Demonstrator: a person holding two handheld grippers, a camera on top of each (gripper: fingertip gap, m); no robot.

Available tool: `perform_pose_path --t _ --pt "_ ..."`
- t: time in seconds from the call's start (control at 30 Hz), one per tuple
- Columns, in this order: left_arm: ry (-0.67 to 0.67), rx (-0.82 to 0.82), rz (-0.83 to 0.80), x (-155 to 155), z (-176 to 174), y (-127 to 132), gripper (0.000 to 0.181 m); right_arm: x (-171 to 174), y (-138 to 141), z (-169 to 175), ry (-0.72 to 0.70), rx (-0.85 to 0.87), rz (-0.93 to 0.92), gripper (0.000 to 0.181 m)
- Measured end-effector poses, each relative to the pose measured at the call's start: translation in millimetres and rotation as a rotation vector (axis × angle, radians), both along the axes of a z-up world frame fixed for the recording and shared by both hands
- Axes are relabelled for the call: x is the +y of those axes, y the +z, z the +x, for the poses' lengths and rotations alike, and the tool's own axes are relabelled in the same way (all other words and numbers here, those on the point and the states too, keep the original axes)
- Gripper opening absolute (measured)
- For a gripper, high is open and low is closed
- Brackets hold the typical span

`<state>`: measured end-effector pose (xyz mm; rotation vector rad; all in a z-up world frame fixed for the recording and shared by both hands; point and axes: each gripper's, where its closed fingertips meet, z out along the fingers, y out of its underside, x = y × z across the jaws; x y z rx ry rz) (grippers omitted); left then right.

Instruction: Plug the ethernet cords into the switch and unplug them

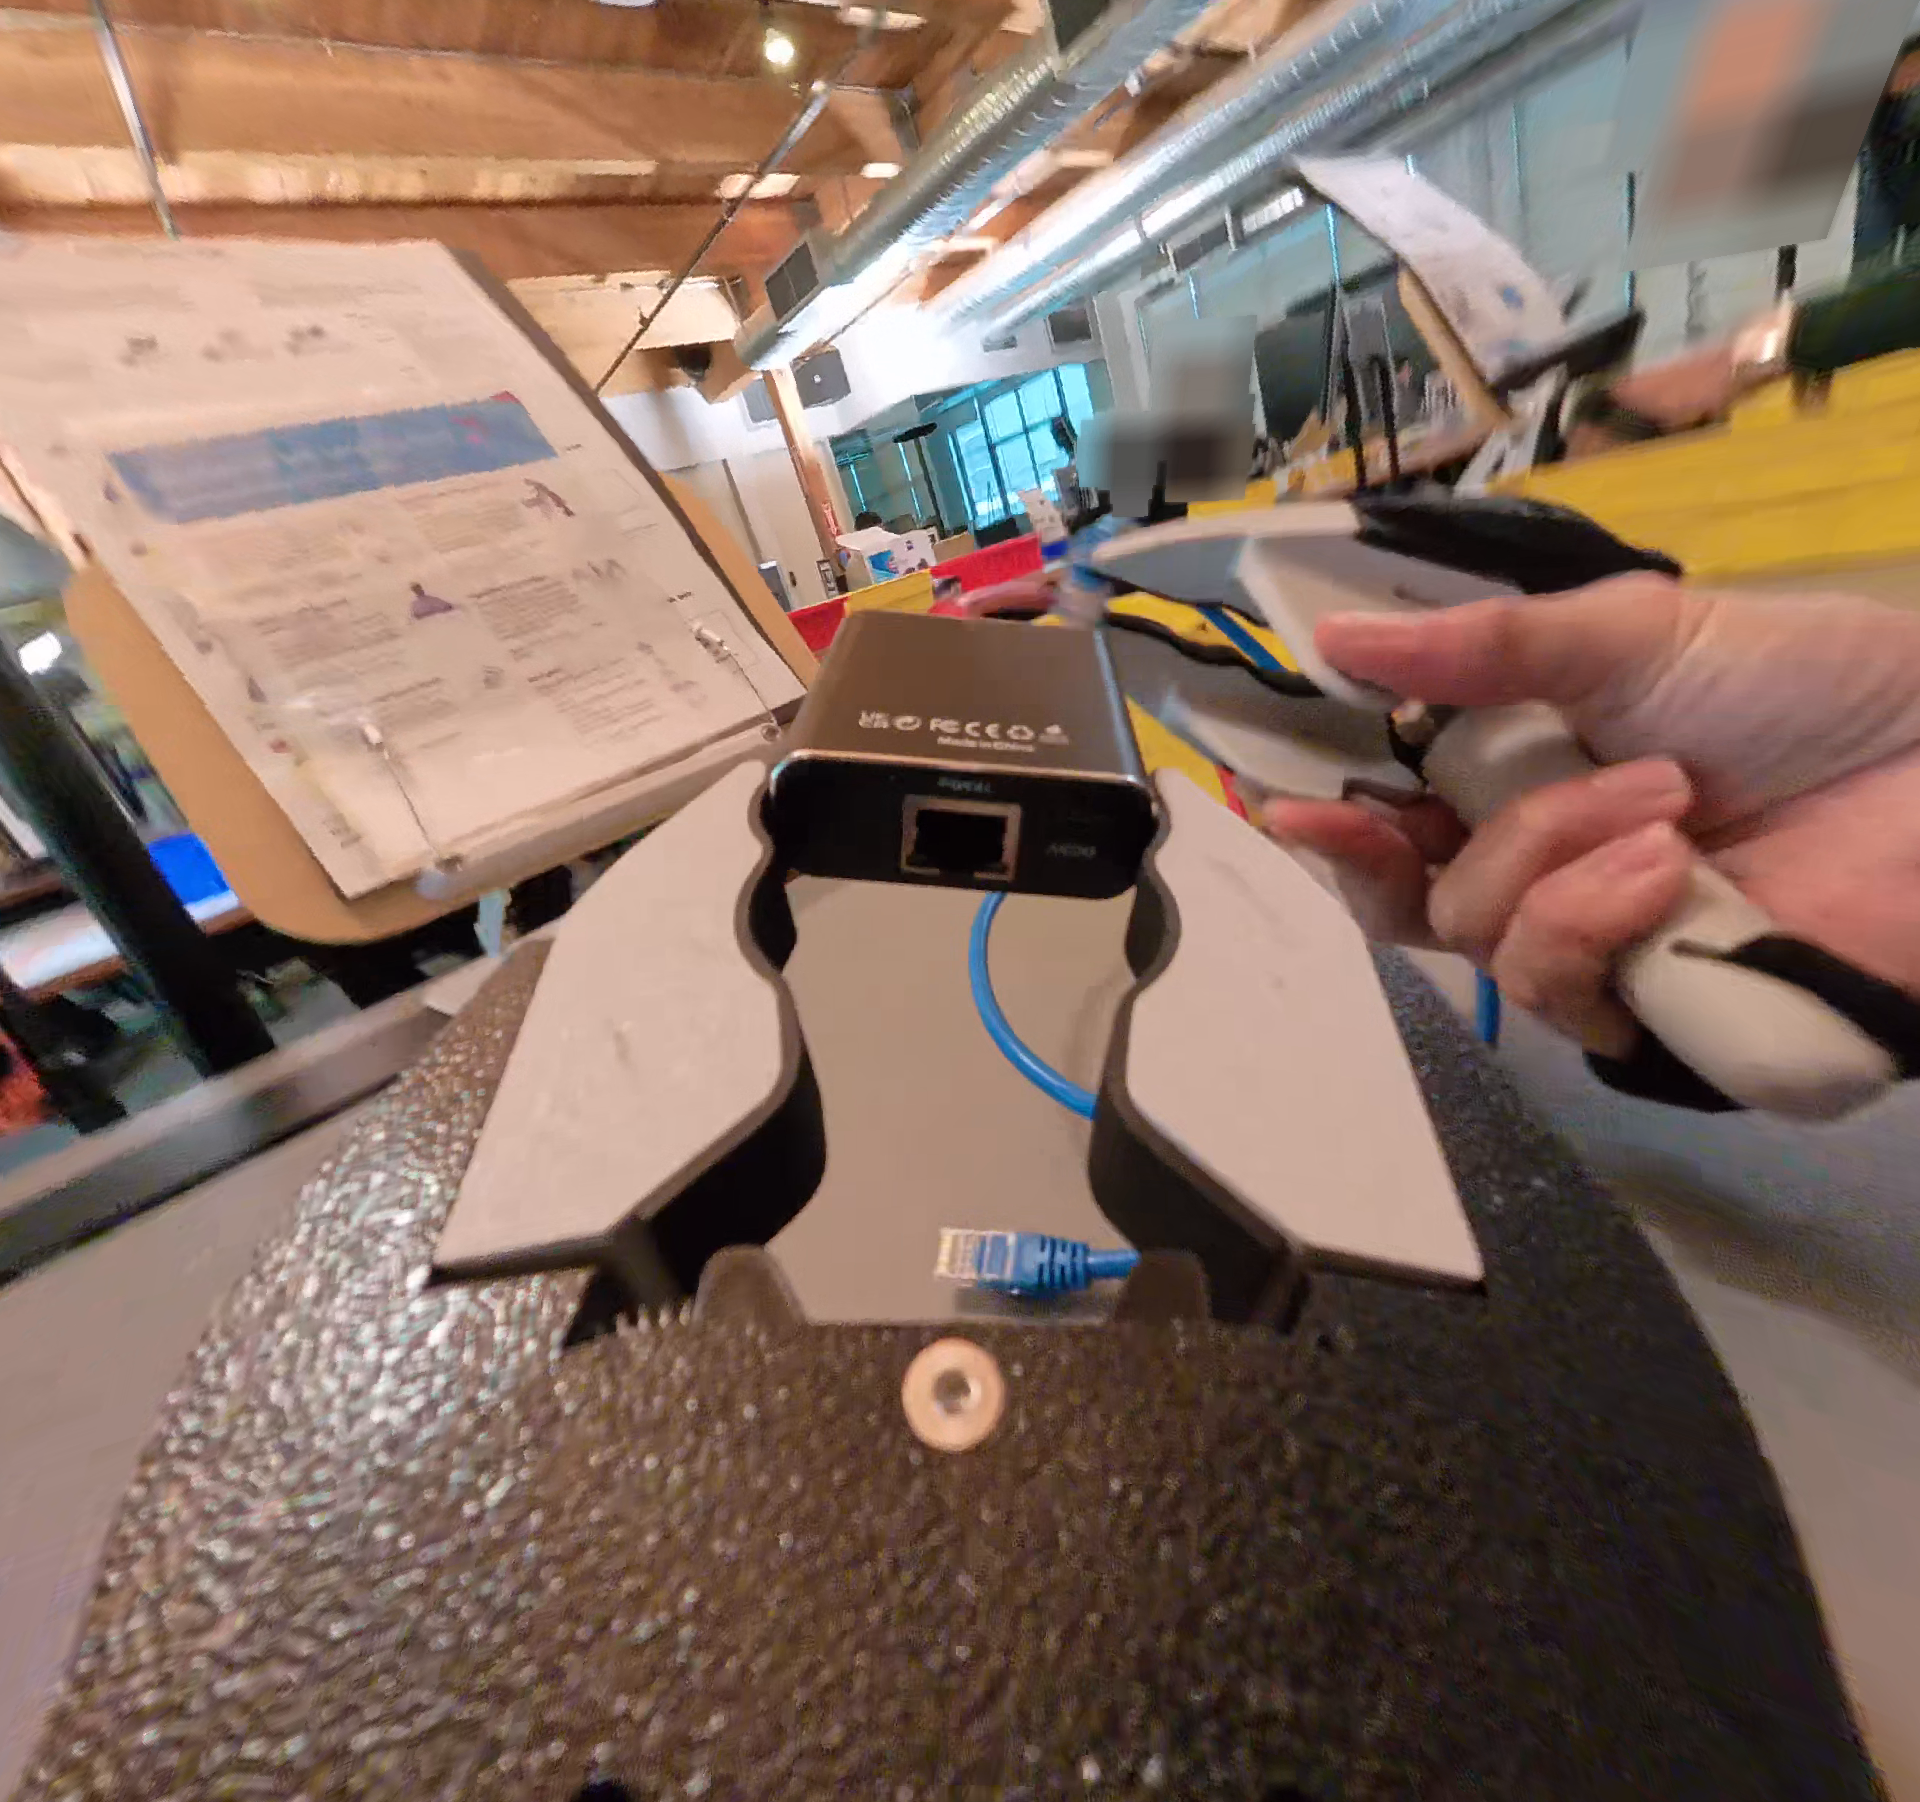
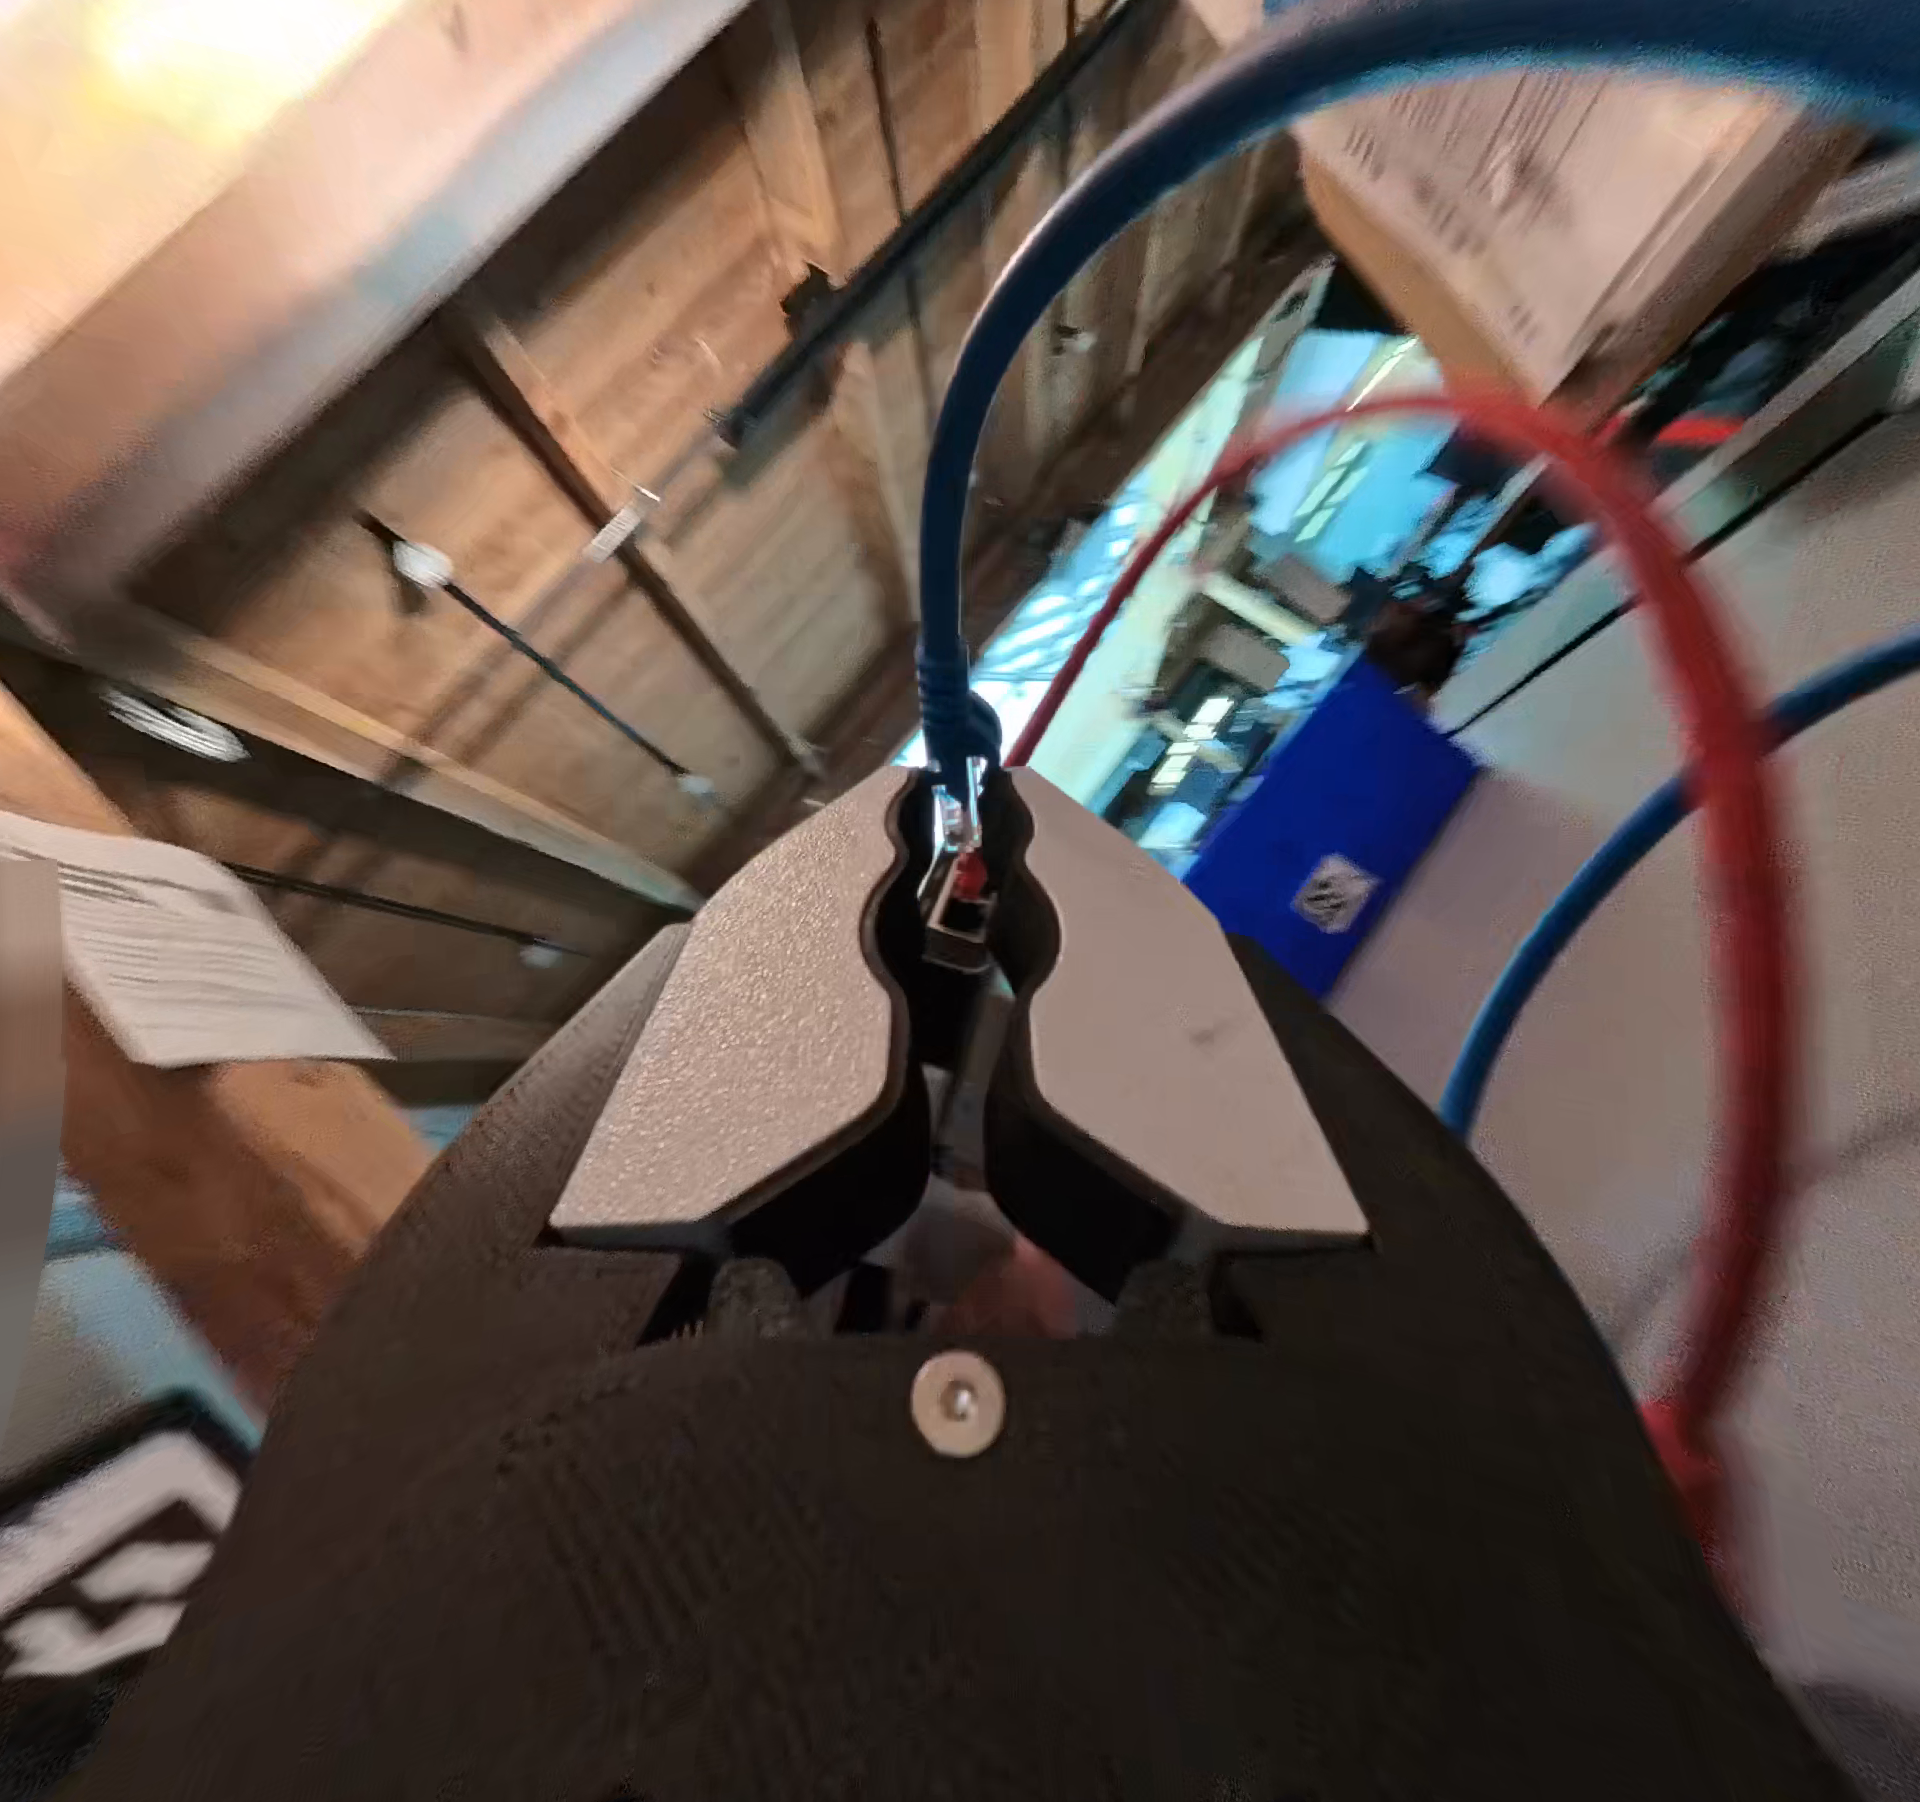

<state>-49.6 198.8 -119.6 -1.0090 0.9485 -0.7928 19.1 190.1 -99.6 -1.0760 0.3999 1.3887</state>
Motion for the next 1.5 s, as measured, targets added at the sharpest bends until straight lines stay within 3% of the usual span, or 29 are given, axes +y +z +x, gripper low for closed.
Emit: perform_pose_path --t 0.03,0.1,0.2,0.37,0.47,0.6,0.73,0.8,0.97,1.17,1.27,1.37,1.5 --pt "0.000 -0.042 -0.045 4.7 -4.8 3.4 0.062 -3.0 1.9 4.5 -0.031 -0.083 -0.003 0.010" --pt "0.042 -0.087 -0.086 17.2 -14.4 6.6 0.062 -22.9 13.8 -15.3 0.086 -0.299 0.036 0.011" --pt "0.054 -0.165 -0.090 24.3 -28.9 19.9 0.062 -49.6 -2.4 -40.9 0.240 -0.667 -0.028 0.011" --pt "0.026 -0.232 -0.051 17.8 -43.4 59.9 0.062 -74.6 -32.0 -50.6 0.344 -0.894 -0.115 0.010" --pt "-0.102 -0.313 -0.091 -1.6 -46.7 87.6 0.062 -94.9 -38.5 -88.2 0.548 -0.852 -0.029 0.011" --pt "-0.179 -0.377 -0.147 -18.3 -40.3 95.6 0.062 -108.0 -28.0 -132.8 0.699 -0.782 0.078 0.011" --pt "-0.204 -0.563 -0.327 -1.4 -64.6 111.6 0.062 -114.9 -36.0 -152.5 0.781 -0.845 0.080 0.011" --pt "-0.160 -0.610 -0.321 12.4 -83.2 118.7 0.062 -121.2 -35.1 -155.4 0.813 -0.867 0.106 0.011" --pt "-0.012 -0.658 -0.238 39.8 -135.3 134.3 0.062 -121.9 -1.3 -120.3 0.698 -0.996 0.137 0.011" --pt "0.115 -0.704 -0.191 59.6 -183.0 147.3 0.062 -118.0 57.8 -41.6 0.479 -1.259 0.081 0.011" --pt "0.161 -0.744 -0.199 66.8 -198.0 148.2 0.062 -103.0 77.5 2.1 0.373 -1.308 0.001 0.011" --pt "0.139 -0.690 -0.192 67.3 -193.8 147.2 0.062 -78.4 86.8 59.1 0.196 -1.427 -0.096 0.011" --pt "0.102 -0.612 -0.195 66.2 -170.9 135.8 0.062 -55.3 117.6 108.5 0.081 -1.453 -0.120 0.011"
